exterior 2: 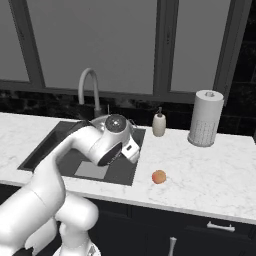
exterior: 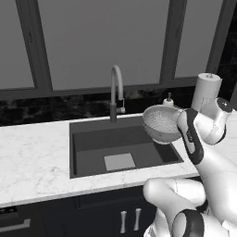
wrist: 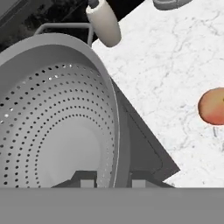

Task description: Put the colander in the sink, put the peach in the colander, and turn on the sink faucet and pour water over the colander.

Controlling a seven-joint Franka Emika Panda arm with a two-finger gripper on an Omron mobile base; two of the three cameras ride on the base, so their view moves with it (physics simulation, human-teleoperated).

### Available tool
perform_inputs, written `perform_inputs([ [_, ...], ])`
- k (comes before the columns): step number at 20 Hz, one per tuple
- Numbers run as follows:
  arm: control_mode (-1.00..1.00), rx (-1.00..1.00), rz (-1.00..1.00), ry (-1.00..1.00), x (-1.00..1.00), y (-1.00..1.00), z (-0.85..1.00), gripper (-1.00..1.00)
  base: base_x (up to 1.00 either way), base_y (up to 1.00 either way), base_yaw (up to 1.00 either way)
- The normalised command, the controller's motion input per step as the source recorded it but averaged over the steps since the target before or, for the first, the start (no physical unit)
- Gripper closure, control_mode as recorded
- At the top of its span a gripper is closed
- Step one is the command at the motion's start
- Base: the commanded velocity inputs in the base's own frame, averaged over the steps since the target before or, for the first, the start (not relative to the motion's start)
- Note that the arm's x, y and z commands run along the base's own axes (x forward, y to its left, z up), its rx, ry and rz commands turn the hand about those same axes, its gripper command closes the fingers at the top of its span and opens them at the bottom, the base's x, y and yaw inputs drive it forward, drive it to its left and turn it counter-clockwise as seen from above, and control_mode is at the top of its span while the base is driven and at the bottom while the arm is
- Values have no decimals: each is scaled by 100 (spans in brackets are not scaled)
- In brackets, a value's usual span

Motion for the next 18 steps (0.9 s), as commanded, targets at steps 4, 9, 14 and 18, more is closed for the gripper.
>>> perform_inputs([
  [4, -100, 0, 16, 22, 53, 18, -14, 100, 0, 0, 0],
  [9, -100, 0, 18, 3, 51, 12, -37, 100, 0, 0, 0],
  [14, -100, 0, 16, -5, 51, 39, -67, 100, 0, 0, 0],
  [18, -100, 0, 4, 0, 24, 49, -56, 100, 0, 0, 0],
])
